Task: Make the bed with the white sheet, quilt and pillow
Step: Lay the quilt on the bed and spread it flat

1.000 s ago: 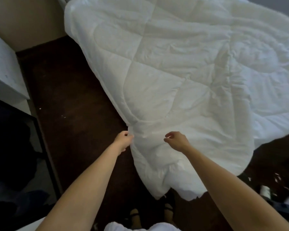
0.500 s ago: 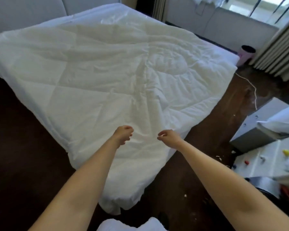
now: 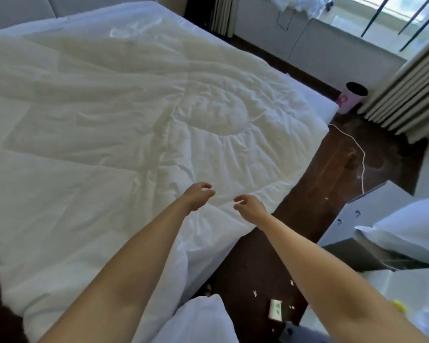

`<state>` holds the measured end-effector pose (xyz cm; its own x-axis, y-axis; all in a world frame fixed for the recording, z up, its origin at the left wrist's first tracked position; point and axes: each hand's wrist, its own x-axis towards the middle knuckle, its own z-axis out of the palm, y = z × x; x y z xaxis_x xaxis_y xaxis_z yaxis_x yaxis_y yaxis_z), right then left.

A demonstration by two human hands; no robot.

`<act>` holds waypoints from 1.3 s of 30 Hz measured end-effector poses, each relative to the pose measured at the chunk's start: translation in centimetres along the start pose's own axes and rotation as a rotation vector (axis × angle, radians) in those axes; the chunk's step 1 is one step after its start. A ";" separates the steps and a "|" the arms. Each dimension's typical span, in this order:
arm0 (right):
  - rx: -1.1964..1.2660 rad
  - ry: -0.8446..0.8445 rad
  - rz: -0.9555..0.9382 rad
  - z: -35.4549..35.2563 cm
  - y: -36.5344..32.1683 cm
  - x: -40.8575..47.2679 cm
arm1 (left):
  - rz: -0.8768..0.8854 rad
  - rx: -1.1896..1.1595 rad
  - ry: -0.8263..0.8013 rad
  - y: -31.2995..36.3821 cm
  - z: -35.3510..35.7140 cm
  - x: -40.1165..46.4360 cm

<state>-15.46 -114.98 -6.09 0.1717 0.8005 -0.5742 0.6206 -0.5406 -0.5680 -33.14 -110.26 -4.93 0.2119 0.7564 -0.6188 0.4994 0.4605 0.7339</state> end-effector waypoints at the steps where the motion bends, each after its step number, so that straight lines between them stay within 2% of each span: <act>1: -0.016 -0.018 0.041 -1.9 0.6 1.9 | -0.039 -0.017 -0.008 1.7 0.9 2.0; 7: 0.023 -0.008 0.102 -14.2 1.9 10.1 | -0.091 -0.029 -0.030 12.1 3.7 10.9; 14: 0.014 0.041 0.037 -31.1 4.5 24.5 | 0.009 0.000 0.025 27.1 10.0 24.8; 19: -0.005 -0.045 0.019 -43.5 6.7 35.3 | -0.083 -0.117 0.090 36.3 15.6 33.0; 22: 0.027 -0.023 0.010 -51.1 6.7 42.0 | -0.109 -0.174 0.071 42.0 19.8 38.5; 24: 0.029 0.005 0.001 -53.8 6.6 45.6 | -0.093 -0.152 0.012 44.7 21.8 41.4; 29: -0.104 -0.098 -0.052 -58.1 4.7 56.5 | -0.135 -0.171 -0.031 49.3 24.2 51.0; 33: -0.200 -0.161 -0.078 -60.3 2.9 63.7 | -0.188 -0.315 0.077 52.0 23.5 58.3; 35: -0.272 -0.251 -0.071 -61.5 2.4 66.5 | -0.245 -0.418 0.155 52.9 23.1 60.5; 39: -0.336 -0.335 -0.057 -63.9 1.1 71.7 | -0.305 -0.485 0.260 53.7 22.7 64.0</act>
<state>46.43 -41.67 -10.24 -0.0913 0.6693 -0.7374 0.8445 -0.3403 -0.4135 26.27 -47.65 -11.46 -0.1220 0.6176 -0.7769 0.0545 0.7858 0.6161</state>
